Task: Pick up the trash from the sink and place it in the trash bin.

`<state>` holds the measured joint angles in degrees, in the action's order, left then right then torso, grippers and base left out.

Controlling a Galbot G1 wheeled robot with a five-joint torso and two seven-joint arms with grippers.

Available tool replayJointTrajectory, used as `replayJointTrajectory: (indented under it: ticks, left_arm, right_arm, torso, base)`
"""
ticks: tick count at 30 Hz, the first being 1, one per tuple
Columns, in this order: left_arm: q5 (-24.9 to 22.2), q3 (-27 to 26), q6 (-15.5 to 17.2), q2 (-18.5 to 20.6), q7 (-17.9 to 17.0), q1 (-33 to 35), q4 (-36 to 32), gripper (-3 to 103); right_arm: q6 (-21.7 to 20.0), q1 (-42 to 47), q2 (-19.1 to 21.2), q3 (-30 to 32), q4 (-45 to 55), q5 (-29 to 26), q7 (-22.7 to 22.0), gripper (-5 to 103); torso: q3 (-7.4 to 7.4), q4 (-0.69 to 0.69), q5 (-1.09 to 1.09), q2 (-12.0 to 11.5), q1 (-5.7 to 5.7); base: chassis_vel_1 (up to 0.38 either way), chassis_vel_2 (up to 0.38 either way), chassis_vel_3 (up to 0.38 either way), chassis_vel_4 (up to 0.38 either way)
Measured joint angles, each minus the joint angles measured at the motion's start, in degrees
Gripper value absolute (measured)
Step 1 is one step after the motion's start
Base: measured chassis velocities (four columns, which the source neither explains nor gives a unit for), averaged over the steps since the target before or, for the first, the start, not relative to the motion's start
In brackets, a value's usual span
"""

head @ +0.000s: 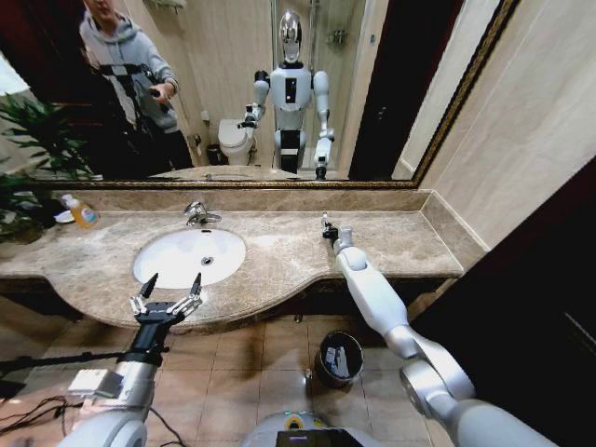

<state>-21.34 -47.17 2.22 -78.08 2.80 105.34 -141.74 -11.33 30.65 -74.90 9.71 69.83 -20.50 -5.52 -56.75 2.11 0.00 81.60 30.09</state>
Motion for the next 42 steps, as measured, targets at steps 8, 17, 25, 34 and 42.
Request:
replayJointTrajectory:
  ticks: [8, 17, 25, 34, 42]
  left_arm:
    - [0.0, 0.0, 0.0, 0.0, 0.0, 0.01, 0.0, 100]
    - [0.0, -0.01, 0.0, -0.01, -0.01, 0.01, 0.0, 100]
    - [0.0, 0.0, 0.0, 0.0, 0.0, 0.01, 0.0, 100]
    - [0.0, 0.0, 0.0, 0.0, 0.0, 0.0, 0.0, 100]
    - [0.0, 0.0, 0.0, 0.0, 0.0, 0.01, 0.0, 100]
  right_arm:
    - [0.95, 17.14, 9.33, 2.85, 24.51, -5.72, -2.51, 1]
    - [1.09, 38.27, 10.84, 11.88, 45.44, -4.9, -4.79, 1]
    - [7.48, 57.08, 4.91, 15.87, 51.73, 4.6, -3.45, 1]
    - [15.73, 66.73, -3.58, 16.69, 45.56, 13.39, -2.23, 1]
    - [19.47, 60.81, -4.01, 15.36, 23.3, 14.03, -1.03, 1]
  torso:
    - [0.0, -0.02, 0.02, 0.0, -0.01]
    - [0.01, 0.0, 0.0, 0.0, -0.01]
    - [0.01, -0.01, 0.02, 0.01, -0.02]
    - [0.01, -0.01, -0.01, 0.01, -0.01]
    - [0.0, -0.01, 0.0, 0.0, 0.0]
  base:
    - [0.0, 0.0, 0.0, 0.0]
    - [0.0, 0.0, 0.0, 0.0]
    - [0.0, 0.0, 0.0, 0.0]
    - [0.0, 0.0, 0.0, 0.0]
    - [0.0, 0.0, 0.0, 0.0]
